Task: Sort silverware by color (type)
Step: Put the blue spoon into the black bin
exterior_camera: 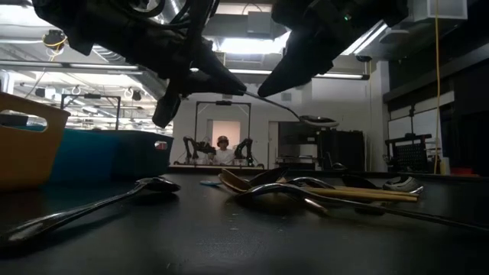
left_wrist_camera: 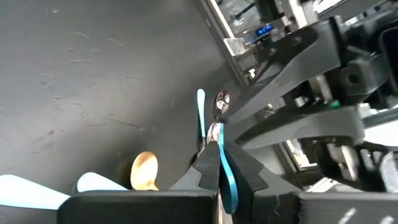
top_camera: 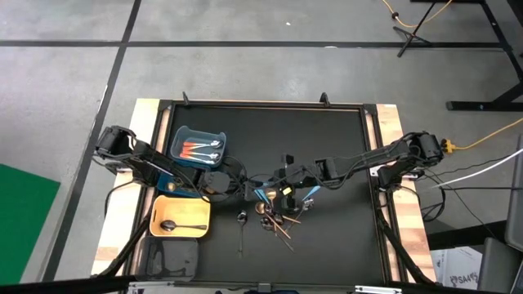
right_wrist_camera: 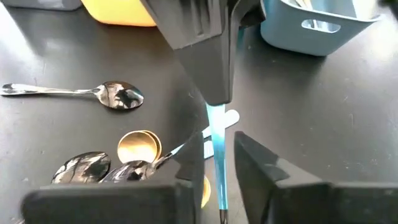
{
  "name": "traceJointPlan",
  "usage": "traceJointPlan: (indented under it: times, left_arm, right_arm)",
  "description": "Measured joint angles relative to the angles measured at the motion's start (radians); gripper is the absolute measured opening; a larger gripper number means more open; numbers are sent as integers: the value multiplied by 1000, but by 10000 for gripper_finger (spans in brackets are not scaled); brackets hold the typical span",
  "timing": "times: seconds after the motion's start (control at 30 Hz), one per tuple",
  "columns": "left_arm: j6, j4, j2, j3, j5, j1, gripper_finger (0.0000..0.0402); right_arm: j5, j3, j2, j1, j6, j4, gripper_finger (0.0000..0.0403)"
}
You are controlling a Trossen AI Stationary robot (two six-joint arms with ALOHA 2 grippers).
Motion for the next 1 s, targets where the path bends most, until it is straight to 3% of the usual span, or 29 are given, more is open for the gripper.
traceJointPlan:
  times: [0.2, 0.4, 0.77, 1.0]
  left_arm:
    - [60, -17, -21, 0, 23, -9, 2]
    - [35, -165, -147, 0, 157, -29, 2]
    - [-227, -588, -538, 0, 540, -150, 2]
    - [-434, -781, -722, 0, 669, -275, 2]
  right_arm:
    - [1, 0, -35, 0, -16, -40, 102]
    - [24, 0, -143, 0, -37, -173, 103]
    - [83, 0, -244, 0, -38, -302, 103]
    - [82, 0, -243, 0, -38, -322, 103]
